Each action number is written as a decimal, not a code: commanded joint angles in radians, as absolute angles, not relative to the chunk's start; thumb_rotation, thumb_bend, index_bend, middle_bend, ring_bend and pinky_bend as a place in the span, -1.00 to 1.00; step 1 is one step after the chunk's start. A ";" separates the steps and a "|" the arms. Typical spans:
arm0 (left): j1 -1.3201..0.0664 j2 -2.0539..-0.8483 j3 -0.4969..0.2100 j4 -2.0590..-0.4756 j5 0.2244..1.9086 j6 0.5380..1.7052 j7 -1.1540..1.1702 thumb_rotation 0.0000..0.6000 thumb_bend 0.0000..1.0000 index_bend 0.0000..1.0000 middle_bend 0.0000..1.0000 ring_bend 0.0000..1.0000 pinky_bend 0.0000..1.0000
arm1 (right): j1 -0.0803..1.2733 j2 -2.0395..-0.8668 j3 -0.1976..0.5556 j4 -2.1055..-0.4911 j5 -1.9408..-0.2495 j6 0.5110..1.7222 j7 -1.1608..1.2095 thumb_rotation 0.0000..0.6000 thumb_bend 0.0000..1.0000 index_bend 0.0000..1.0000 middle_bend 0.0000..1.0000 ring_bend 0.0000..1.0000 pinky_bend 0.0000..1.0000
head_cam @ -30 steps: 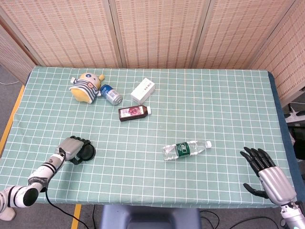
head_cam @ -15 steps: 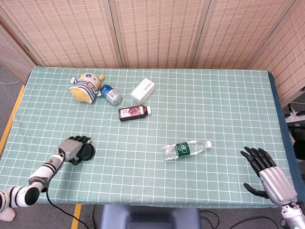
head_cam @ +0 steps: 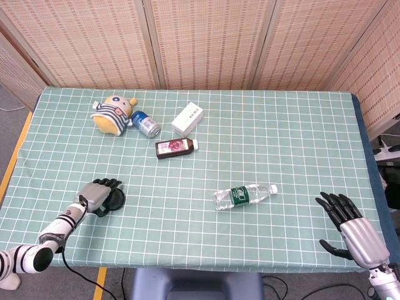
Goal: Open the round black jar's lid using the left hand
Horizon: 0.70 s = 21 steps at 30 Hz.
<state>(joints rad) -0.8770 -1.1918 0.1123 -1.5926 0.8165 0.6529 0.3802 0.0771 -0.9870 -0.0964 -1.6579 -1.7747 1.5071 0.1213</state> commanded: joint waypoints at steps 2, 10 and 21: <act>-0.865 -1.192 0.106 -1.595 0.847 0.669 0.364 1.00 -0.17 -1.00 -1.00 -1.00 -0.80 | 0.077 -0.987 -0.096 -1.657 -1.775 1.507 0.124 1.00 -0.71 -1.00 -1.00 -1.00 -1.00; -0.873 -1.189 0.115 -1.589 0.832 0.639 0.362 1.00 -0.17 -1.00 -1.00 -1.00 -0.80 | 0.077 -0.985 -0.097 -1.658 -1.776 1.507 0.123 1.00 -0.71 -1.00 -1.00 -1.00 -1.00; -0.882 -1.200 0.110 -1.587 0.792 0.661 0.366 1.00 -0.33 -1.00 -1.00 -1.00 -0.82 | 0.076 -0.985 -0.096 -1.655 -1.778 1.514 0.129 1.00 -0.71 -1.00 -1.00 -1.00 -1.00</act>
<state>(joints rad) -0.8835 -1.1987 0.1150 -1.5838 0.7907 0.6509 0.3685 0.0755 -0.9848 -0.0957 -1.6552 -1.7776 1.5137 0.1285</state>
